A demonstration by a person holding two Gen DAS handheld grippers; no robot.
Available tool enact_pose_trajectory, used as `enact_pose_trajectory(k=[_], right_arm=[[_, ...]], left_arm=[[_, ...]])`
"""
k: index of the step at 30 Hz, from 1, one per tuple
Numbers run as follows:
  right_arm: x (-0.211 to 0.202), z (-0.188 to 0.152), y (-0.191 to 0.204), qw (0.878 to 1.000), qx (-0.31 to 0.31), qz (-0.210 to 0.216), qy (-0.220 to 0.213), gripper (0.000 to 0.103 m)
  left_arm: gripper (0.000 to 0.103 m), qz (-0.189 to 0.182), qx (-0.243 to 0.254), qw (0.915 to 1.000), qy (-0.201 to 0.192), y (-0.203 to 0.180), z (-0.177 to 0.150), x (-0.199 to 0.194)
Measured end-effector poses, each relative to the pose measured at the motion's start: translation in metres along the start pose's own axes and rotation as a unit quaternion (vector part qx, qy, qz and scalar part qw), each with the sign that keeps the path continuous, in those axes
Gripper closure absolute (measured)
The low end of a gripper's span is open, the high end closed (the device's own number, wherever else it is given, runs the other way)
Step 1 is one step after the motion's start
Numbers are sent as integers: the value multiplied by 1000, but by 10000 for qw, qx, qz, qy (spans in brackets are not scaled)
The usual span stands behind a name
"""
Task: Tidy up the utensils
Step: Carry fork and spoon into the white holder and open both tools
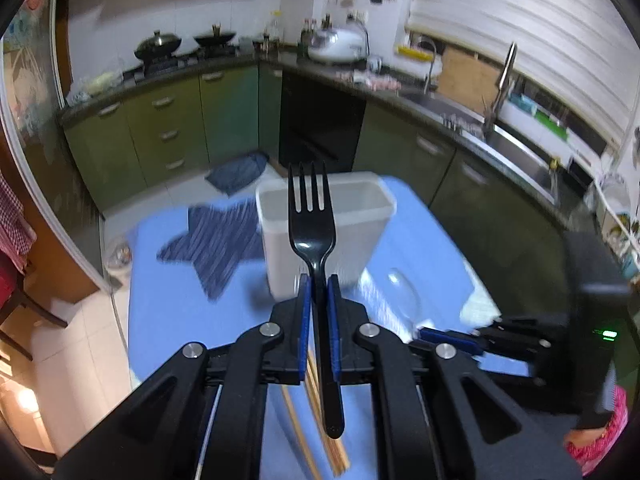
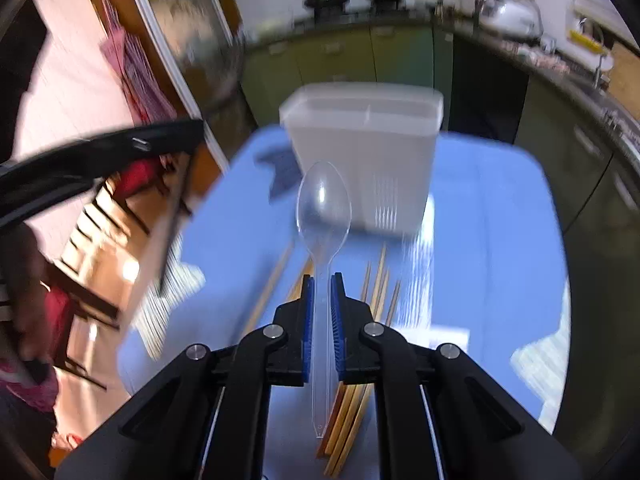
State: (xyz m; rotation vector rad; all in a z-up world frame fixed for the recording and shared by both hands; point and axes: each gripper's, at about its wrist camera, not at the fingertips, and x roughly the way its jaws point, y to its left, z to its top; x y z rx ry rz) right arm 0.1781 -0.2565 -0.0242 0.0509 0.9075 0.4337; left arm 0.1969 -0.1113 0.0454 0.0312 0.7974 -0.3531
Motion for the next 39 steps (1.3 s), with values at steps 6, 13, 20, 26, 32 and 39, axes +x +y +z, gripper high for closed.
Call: enact_pose_trajectory(k=[6, 13, 20, 26, 32, 39], right_arm=[[-58, 44, -16, 9957, 64, 37, -927, 94], [-84, 88, -33, 9888, 178, 43, -1482, 94], [-65, 95, -48, 9883, 212, -7, -1509, 94], [-71, 87, -58, 9844, 337, -125, -1724, 94], [-74, 101, -65, 9801, 391, -277, -1926, 94], [-57, 142, -70, 9703, 481, -485, -2322, 94]], left_arm=[[95, -46, -84, 9973, -731, 6, 53, 6], [95, 211, -21, 9896, -1422, 9, 91, 45], [95, 508, 107, 9860, -1583, 7, 92, 93], [94, 527, 172, 9895, -1335, 11, 71, 106], [95, 447, 245, 9941, -956, 17, 47, 100], [94, 334, 337, 9942, -962, 20, 25, 65]])
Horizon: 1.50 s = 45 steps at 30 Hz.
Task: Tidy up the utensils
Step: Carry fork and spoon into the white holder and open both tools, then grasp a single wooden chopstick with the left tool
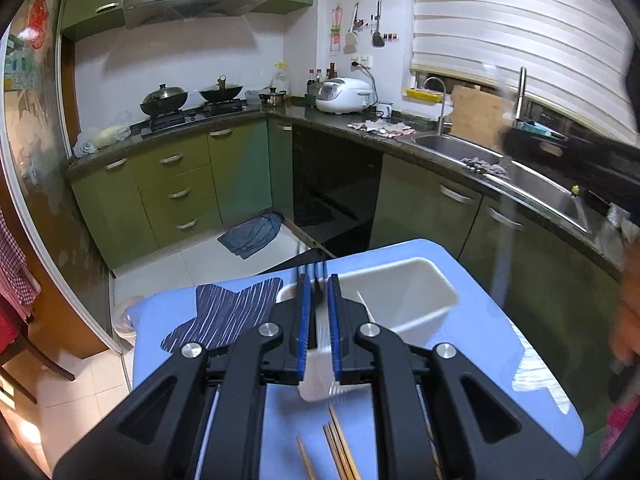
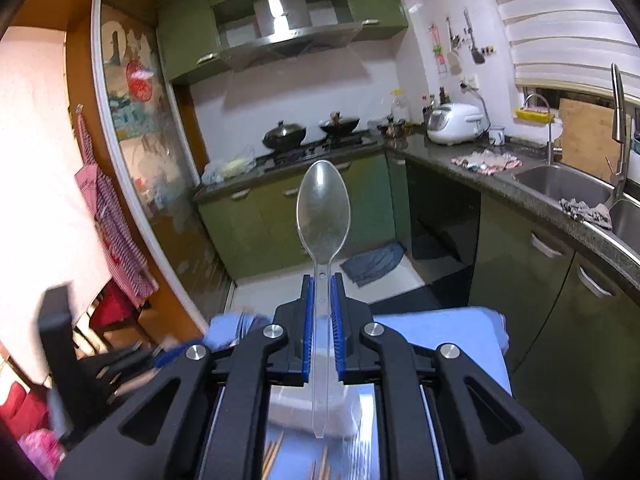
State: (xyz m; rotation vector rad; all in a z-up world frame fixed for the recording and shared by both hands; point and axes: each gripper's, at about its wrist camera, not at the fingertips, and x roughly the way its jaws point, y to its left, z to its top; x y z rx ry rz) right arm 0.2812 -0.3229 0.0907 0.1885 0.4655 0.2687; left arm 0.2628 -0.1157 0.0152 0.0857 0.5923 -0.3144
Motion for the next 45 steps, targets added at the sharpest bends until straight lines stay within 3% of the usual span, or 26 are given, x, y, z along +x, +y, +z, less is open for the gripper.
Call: enact_pose_trajectory(k=[4, 9, 18, 20, 21, 24, 27, 29, 34, 41, 45], right_arm=[[31, 11, 2, 9998, 67, -44, -192, 94], [71, 0, 1, 9999, 65, -98, -44, 94], [60, -52, -5, 9996, -215, -195, 42, 94], [58, -61, -3, 9991, -326, -223, 141, 93], [56, -68, -3, 9989, -360, -252, 169, 92], [51, -80, -1, 9984, -460, -276, 205, 75], [41, -88, 0, 9978, -543, -352, 169, 72], [30, -90, -1, 9976, -565, -384, 91, 65], [1, -100, -7, 9972, -557, -469, 146, 64], [-14, -140, -31, 9940, -439, -650, 758, 61], [-13, -157, -44, 9923, -359, -658, 981, 61]], left_arm=[[90, -59, 83, 9999, 38, -2, -13, -22], [90, -79, 223, 9996, 140, -4, -30, -39], [86, -264, 3, 9984, 499, 8, -56, -53], [81, -269, -7, 9980, 564, 9, -65, -55], [79, -283, -7, 9978, 594, 8, -68, -56], [75, -307, -1, 9969, 720, 6, -79, -57], [75, -316, 14, 9956, 886, 4, -90, -54], [75, -324, 22, 9937, 1076, 3, -99, -47], [75, -279, -182, 9825, 1830, 6, -127, -16], [75, -112, -393, 9624, 2686, 9, -158, 28], [75, -45, -469, 9589, 2798, 9, -161, 39]])
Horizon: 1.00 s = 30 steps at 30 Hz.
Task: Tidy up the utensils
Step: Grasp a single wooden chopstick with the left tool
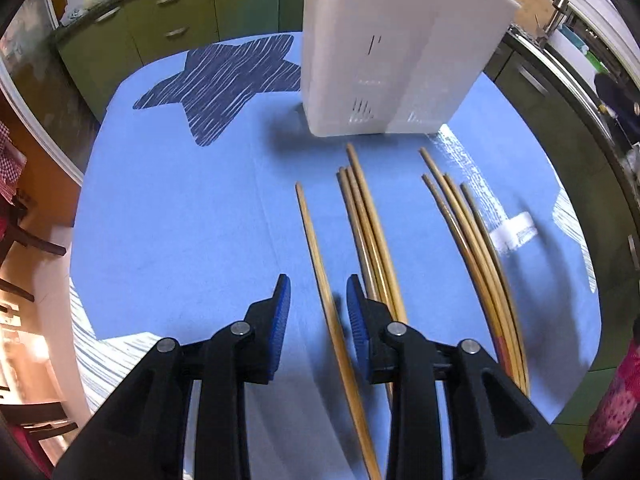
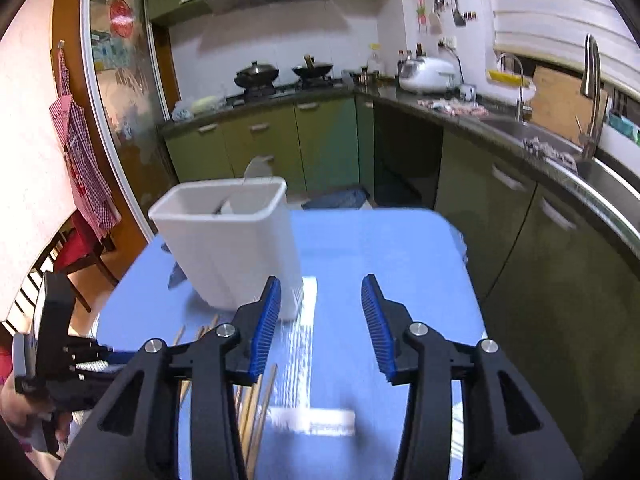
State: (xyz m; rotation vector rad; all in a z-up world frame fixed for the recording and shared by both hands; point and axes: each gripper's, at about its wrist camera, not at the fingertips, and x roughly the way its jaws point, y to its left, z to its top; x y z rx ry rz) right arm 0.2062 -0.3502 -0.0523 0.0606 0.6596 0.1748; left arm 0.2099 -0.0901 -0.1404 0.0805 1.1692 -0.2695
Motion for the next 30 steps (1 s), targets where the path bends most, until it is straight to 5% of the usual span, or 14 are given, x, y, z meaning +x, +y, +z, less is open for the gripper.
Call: enact_pose_trajectory(k=[9, 16, 25, 30], right_arm=[[12, -14, -2, 9995, -19, -13, 323, 60], [30, -24, 10, 9962, -223, 82, 843, 60], [76, -61, 31, 9818, -507, 177, 1819, 60], [95, -72, 42, 9757, -560, 205, 2107, 71]], left_arm=[[91, 128, -122, 9992, 368, -5, 7, 20], [96, 128, -160, 9994, 274, -1, 7, 20], [96, 51, -236, 9989, -392, 11, 10, -15], [97, 81, -164, 9962, -856, 11, 9, -45]])
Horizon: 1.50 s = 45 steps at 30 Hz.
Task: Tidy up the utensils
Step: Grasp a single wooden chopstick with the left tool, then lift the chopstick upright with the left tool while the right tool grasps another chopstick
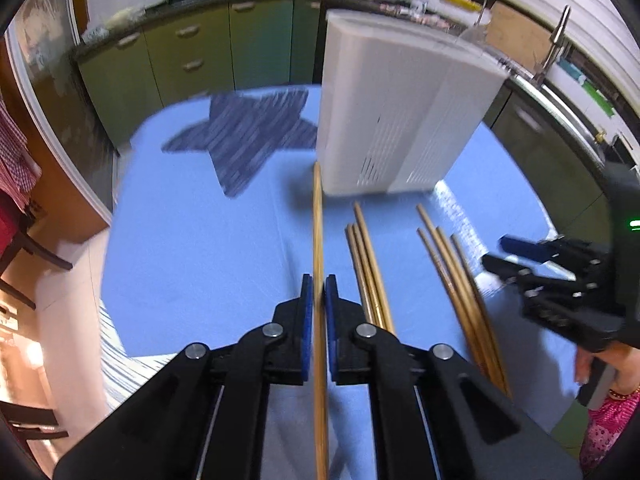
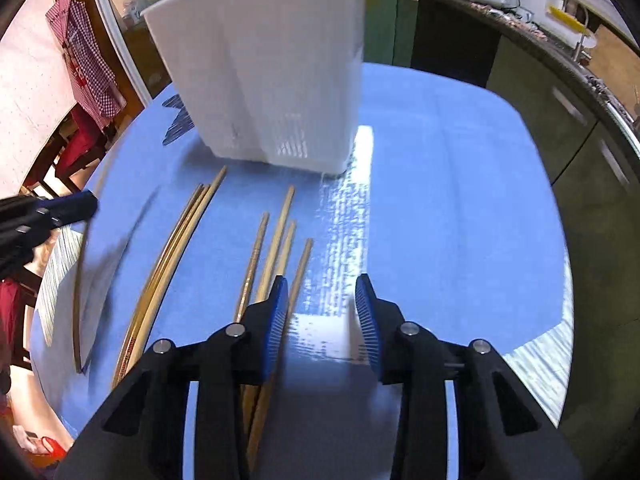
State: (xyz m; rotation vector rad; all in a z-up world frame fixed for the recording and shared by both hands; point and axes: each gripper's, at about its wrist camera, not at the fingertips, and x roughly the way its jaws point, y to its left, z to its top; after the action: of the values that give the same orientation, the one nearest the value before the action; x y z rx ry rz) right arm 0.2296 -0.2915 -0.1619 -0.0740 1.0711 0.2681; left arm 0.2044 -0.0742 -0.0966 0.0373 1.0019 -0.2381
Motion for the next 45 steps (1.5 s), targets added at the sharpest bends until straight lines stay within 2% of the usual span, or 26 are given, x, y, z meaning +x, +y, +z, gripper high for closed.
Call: enact_pose_trajectory(k=[1, 4, 9, 17, 20, 27, 31, 34, 37, 45], right_arm=[[3, 0, 2, 10000, -7, -28, 20, 76], [10, 2, 6, 9999, -24, -60, 111, 80], [20, 2, 12, 9996, -66, -115, 252, 84], [27, 7, 31, 9983, -288, -366, 343, 85], [32, 8, 35, 9976, -353, -421, 415, 90], [38, 15, 38, 9971, -376, -426, 497, 90], [44, 27, 38, 9975, -299, -227, 600, 97], [44, 30, 35, 9977, -199, -104, 641, 98], [30, 31, 32, 9993, -114, -39, 367, 98], [-48, 23, 31, 9985, -108, 198, -504, 98]], left_arm=[[97, 6, 16, 10000, -63, 0, 1, -4], [97, -6, 71, 9997, -235, -3, 1, -16], [97, -52, 121, 9992, -377, -5, -3, -26], [97, -135, 141, 9984, -532, -5, -4, -38], [97, -142, 168, 9978, -628, -6, -6, -47], [97, -273, 215, 9969, -710, -5, -10, -55], [97, -275, 264, 9964, -759, -7, -12, -60], [97, -284, 281, 9962, -770, -7, -13, -62], [97, -327, 303, 9958, -801, -7, -14, -64], [97, -390, 381, 9942, -932, -6, -15, -73]])
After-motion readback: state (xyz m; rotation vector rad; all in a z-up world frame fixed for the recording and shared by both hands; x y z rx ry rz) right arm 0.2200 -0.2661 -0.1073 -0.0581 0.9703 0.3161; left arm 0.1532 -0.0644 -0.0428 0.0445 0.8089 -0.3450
